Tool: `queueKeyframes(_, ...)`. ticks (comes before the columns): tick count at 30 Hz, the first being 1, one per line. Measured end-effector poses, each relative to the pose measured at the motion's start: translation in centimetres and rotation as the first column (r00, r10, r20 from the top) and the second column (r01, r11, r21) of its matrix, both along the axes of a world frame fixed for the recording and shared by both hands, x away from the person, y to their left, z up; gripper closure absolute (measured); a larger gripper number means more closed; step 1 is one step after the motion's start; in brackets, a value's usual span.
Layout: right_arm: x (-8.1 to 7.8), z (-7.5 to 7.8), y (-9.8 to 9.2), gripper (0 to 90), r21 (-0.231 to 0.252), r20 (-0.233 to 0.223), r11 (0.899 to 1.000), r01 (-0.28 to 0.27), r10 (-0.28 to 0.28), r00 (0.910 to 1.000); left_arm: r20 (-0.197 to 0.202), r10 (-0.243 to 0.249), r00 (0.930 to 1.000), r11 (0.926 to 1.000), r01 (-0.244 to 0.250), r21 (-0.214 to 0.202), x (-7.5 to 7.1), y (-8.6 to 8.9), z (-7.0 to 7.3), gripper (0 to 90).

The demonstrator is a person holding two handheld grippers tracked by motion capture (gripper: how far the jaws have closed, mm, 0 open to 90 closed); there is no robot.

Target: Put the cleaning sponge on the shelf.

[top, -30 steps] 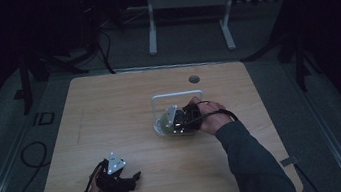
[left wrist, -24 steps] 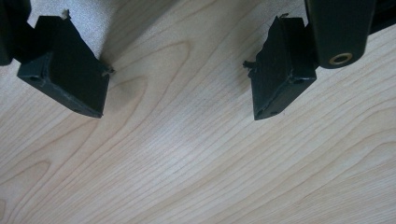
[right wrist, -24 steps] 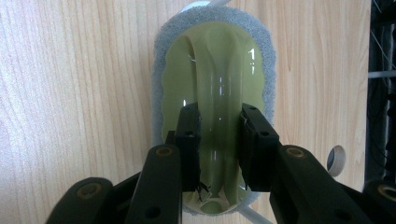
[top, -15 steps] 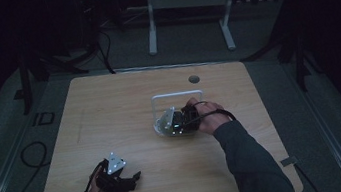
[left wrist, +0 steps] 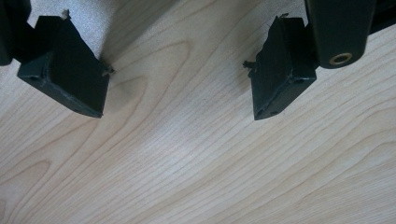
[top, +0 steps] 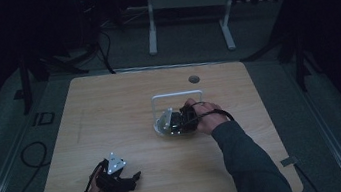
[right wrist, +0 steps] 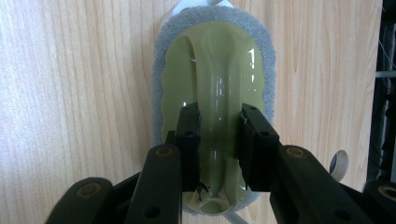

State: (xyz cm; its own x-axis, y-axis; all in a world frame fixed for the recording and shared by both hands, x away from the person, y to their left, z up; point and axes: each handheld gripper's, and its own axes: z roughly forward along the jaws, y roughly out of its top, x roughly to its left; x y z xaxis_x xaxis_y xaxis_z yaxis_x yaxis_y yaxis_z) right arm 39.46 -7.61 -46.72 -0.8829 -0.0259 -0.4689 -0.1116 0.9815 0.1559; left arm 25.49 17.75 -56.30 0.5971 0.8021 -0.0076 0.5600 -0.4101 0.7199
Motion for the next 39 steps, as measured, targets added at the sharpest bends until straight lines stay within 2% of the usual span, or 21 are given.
queueKeyframes(7,0.2,-0.1,0.0,71.5,0.002,0.016,1.0,0.0,0.0,0.9999,0.0,0.001,1.0,1.0,-0.001,-0.001,0.0,0.0,0.0,19.6)
queueKeyframes(10,0.2,-0.2,0.2,71.5,-0.014,0.039,1.0,-0.01,0.01,0.9992,0.0,0.0,1.0,1.0,0.0,0.0,0.0,0.0,0.0,19.6)
queueKeyframes(12,0.2,-0.3,0.4,71.6,-0.046,0.07,0.999,-0.02,0.023,0.9973,0.0,0.0,1.0,1.0,0.0,-0.001,0.0,0.0,0.0,19.6)
queueKeyframes(15,0.3,-0.2,0.8,71.6,-0.035,0.069,0.999,-0.022,0.024,0.9973,0.0,0.0,1.0,1.0,0.0,-0.001,0.0,0.0,0.0,19.6)
queueKeyframes(21,0.4,-0.4,1.0,71.6,-0.046,0.093,0.999,-0.014,0.018,0.9955,0.0,0.001,1.0,1.0,-0.001,-0.001,0.0,0.0,0.0,19.6)
queueKeyframes(25,0.6,-0.5,0.8,69.3,-0.046,0.114,0.999,0.022,-0.016,0.9934,0.0,0.001,1.0,1.0,-0.001,-0.002,0.0,0.0,0.0,19.6)
queueKeyframes(31,0.7,-0.2,0.4,58.2,0.002,0.109,0.998,0.067,-0.067,0.9918,0.0,0.0,1.0,1.0,0.0,-0.001,0.0,0.0,0.0,19.6)
queueKeyframes(33,0.6,0.0,0.1,52.9,0.027,0.134,0.997,0.067,-0.07,0.9885,0.0,0.0,1.0,1.0,0.0,-0.001,0.0,0.0,0.0,19.6)
queueKeyframes(35,0.5,0.2,-0.1,49.6,0.042,0.134,0.996,0.076,-0.081,0.9877,0.001,0.001,1.0,1.0,-0.001,-0.002,0.0,0.0,0.0,19.6)
queueKeyframes(39,0.0,0.8,-0.5,44.7,0.104,0.121,0.99,0.095,-0.107,0.9868,0.001,0.0,1.0,1.0,0.0,0.0,0.0,0.0,0.0,19.6)
